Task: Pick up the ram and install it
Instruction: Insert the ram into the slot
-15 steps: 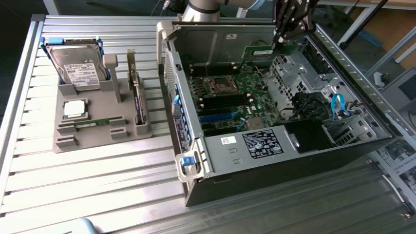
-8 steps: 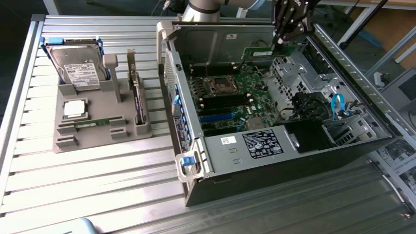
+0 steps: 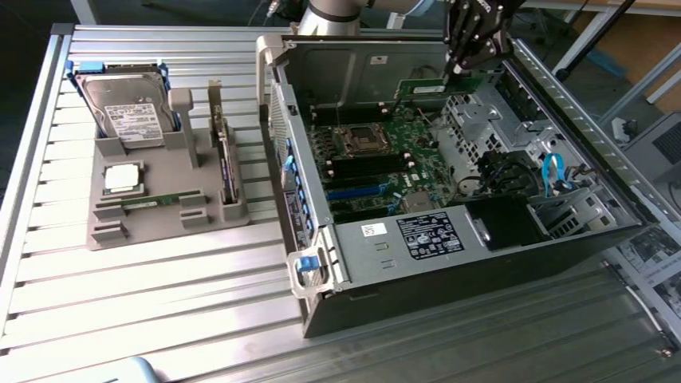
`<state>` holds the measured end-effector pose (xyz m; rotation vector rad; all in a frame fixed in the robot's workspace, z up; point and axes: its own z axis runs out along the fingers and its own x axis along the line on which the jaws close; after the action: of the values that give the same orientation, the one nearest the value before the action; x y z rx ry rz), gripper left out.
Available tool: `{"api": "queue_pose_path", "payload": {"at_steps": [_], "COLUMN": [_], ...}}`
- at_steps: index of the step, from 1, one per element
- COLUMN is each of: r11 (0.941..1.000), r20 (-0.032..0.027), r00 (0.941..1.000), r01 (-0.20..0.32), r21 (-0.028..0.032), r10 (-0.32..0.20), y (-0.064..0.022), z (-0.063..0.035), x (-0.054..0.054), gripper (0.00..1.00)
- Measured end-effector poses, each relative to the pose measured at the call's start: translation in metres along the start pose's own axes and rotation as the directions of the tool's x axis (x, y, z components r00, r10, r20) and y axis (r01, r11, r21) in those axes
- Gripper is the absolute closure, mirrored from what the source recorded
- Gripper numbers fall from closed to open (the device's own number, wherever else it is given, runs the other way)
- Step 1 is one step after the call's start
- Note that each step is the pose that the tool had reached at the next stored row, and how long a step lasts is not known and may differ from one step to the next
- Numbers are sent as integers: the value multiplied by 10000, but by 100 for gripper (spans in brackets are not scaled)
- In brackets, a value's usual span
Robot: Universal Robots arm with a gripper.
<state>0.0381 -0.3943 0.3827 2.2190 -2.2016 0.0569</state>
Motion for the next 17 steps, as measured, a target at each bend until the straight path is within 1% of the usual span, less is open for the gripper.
{"api": "queue_pose_path", "payload": {"at_steps": [17], "r11": [10000], "r20": [-13], "r00": [10000], "r01": [0], "r21": [0], "r10": [0], "y": [6], "z": [102], "x": [-4], "gripper": [88]}}
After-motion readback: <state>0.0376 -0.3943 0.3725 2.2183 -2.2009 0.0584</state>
